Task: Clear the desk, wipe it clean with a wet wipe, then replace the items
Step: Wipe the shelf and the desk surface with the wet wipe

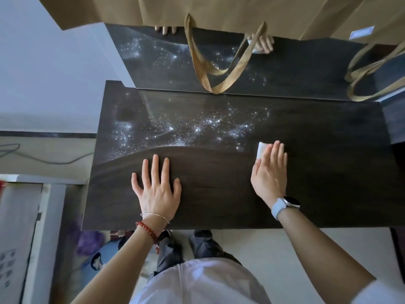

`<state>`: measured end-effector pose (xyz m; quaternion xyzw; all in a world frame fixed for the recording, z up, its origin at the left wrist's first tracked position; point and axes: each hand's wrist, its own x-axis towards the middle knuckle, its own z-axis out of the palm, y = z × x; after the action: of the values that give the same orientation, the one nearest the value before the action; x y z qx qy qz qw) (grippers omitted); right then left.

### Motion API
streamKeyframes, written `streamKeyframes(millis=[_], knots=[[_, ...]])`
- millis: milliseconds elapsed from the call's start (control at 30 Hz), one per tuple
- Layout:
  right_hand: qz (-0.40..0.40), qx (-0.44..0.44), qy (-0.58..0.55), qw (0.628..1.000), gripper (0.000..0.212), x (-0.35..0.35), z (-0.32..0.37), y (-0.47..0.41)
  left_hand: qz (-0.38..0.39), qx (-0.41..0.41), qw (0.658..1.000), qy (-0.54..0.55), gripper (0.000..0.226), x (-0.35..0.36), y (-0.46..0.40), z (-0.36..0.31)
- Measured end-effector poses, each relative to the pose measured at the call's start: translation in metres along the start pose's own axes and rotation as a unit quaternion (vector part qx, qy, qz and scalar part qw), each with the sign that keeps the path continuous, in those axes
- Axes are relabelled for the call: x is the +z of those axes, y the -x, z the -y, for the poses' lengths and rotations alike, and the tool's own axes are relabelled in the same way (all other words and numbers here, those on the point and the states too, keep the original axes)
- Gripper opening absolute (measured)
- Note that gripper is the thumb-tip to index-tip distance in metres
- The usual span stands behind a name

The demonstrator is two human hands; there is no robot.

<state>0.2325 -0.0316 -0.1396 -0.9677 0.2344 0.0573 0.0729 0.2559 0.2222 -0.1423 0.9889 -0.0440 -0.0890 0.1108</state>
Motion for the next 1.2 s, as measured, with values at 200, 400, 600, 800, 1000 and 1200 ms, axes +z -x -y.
streamKeyframes(millis=[200,400,600,800,1000,1200], knots=[[-0.030,0.063,-0.052,0.996,0.058,-0.005,0.009,-0.030,0.003,0.008,1.000,0.008,0.058,-0.002,-0.001,0.004],[-0.062,0.099,-0.071,0.991,0.054,0.006,0.036,-0.036,-0.068,0.013,0.995,0.077,0.050,-0.014,0.003,0.032],[-0.028,-0.184,-0.043,0.982,0.064,0.027,0.197,-0.002,-0.107,-0.138,0.981,0.089,0.059,-0.021,0.008,0.071],[-0.014,-0.227,0.011,0.974,0.060,0.022,0.128,-0.009,-0.063,-0.184,0.979,0.068,0.070,-0.023,0.013,0.080],[-0.036,0.180,-0.087,0.979,0.064,-0.011,0.063,-0.082,-0.019,-0.118,0.991,0.058,0.072,-0.014,-0.001,0.043],[0.042,-0.236,-0.044,0.970,0.063,0.017,0.187,-0.031,-0.014,-0.095,0.995,0.020,0.074,-0.012,-0.009,0.032]])
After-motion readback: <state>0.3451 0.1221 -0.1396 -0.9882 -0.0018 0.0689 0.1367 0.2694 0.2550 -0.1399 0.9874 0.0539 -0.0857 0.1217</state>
